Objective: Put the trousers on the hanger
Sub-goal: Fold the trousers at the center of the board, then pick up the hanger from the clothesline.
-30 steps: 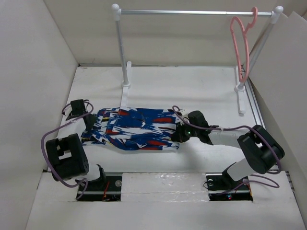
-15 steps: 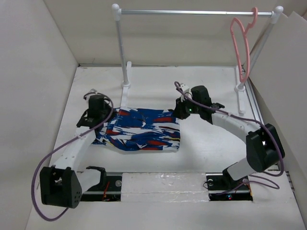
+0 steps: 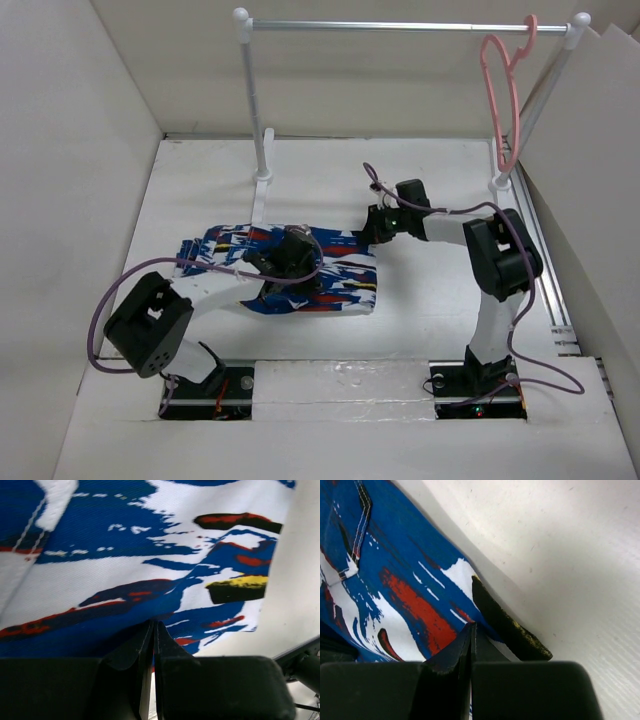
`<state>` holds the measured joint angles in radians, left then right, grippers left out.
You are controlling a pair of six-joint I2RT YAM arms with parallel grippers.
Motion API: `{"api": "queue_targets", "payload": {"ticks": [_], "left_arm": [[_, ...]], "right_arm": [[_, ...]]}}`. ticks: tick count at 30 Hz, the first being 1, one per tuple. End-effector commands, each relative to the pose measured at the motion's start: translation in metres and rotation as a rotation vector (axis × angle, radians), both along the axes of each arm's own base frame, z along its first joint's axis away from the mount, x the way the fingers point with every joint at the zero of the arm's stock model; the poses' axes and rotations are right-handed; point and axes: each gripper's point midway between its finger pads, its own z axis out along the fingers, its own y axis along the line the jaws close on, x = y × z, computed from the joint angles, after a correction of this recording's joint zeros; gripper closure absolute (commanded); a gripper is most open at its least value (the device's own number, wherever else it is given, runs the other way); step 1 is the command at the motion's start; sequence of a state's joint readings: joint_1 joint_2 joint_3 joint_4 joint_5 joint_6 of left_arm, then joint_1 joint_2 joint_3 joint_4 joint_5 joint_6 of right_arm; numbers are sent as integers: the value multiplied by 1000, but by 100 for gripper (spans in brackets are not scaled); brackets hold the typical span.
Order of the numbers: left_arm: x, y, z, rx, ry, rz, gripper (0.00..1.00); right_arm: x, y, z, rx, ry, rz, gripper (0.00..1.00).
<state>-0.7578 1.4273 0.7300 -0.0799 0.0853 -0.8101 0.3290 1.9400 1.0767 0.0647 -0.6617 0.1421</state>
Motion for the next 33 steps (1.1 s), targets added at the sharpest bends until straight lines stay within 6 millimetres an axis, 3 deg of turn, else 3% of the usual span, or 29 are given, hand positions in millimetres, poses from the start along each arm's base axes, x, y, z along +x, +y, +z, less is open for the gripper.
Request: {"api": "queue_targets", "payload": {"ticks": [1, 2, 3, 7, 8, 9, 10, 11, 12, 13, 14, 15, 16, 17, 18, 19, 20, 21, 22, 23, 25, 26, 27, 29, 30, 33], "left_arm": [[-10, 8, -5, 12, 31, 25, 98], [-10, 7, 0, 29, 21, 25, 99], [-16, 13, 0, 66, 35, 25, 99], [-11, -1, 35, 59, -62, -7, 95], [-7, -8, 47, 31, -78, -15, 96], [-7, -15, 57, 10, -95, -28, 95], [-7, -21, 66, -8, -113, -45, 95], [0, -28, 84, -30, -154, -57, 95], [1, -33, 95, -43, -181, -71, 95], [5, -36, 105, -51, -205, -75, 95], [8, -44, 123, -68, -248, -105, 94], [12, -46, 131, -73, -269, -111, 94], [19, -49, 148, -80, -313, -114, 93], [19, -49, 148, -74, -320, -122, 93], [21, -50, 152, -76, -337, -127, 93], [24, -53, 157, -74, -356, -141, 90], [24, -53, 158, -74, -356, -141, 90], [24, -53, 157, -74, -354, -145, 90], [23, -54, 155, -74, -350, -148, 90], [22, -54, 154, -74, -349, -154, 86], [18, -53, 147, -76, -333, -166, 81], [17, -53, 148, -85, -337, -168, 71], [15, -53, 146, -89, -332, -173, 67], [12, -50, 141, -89, -328, -173, 58], [11, -49, 140, -88, -325, -172, 58], [8, -44, 133, -73, -315, -168, 57]], "right_arm": [[26, 7, 31, 24, -134, 4, 100], [21, 14, 38, 21, -146, 27, 100], [19, 18, 49, 14, -148, 43, 92], [4, 33, 123, -11, -266, 119, 64], [0, 34, 155, -14, -352, 149, 60], [-9, 32, 170, -32, -353, 166, 53], [-1, 29, 211, -40, -458, 149, 50], [-6, 22, 249, -34, -539, 128, 45], [-6, 10, 270, -43, -568, 91, 43], [0, -3, 310, -43, -655, 38, 42], [1, -18, 334, -50, -706, -2, 53], [-6, -37, 361, -52, -754, -50, 75], [5, -96, 402, -113, -833, -232, 100], [5, -96, 402, -113, -834, -233, 100], [3, -123, 420, -145, -875, -325, 100], [5, -181, 436, -217, -890, -490, 88], [5, -188, 438, -238, -894, -529, 88], [7, -219, 440, -297, -887, -617, 70], [3, -237, 445, -337, -882, -673, 38], [3, -251, 447, -369, -881, -707, 29], [5, -285, 436, -472, -833, -787, 19], [5, -295, 440, -499, -829, -809, 18], [15, -302, 428, -532, -796, -802, 16], [20, -312, 416, -549, -749, -794, 15], [25, -305, 408, -530, -737, -752, 15], [36, -314, 387, -549, -687, -759, 15]]}}
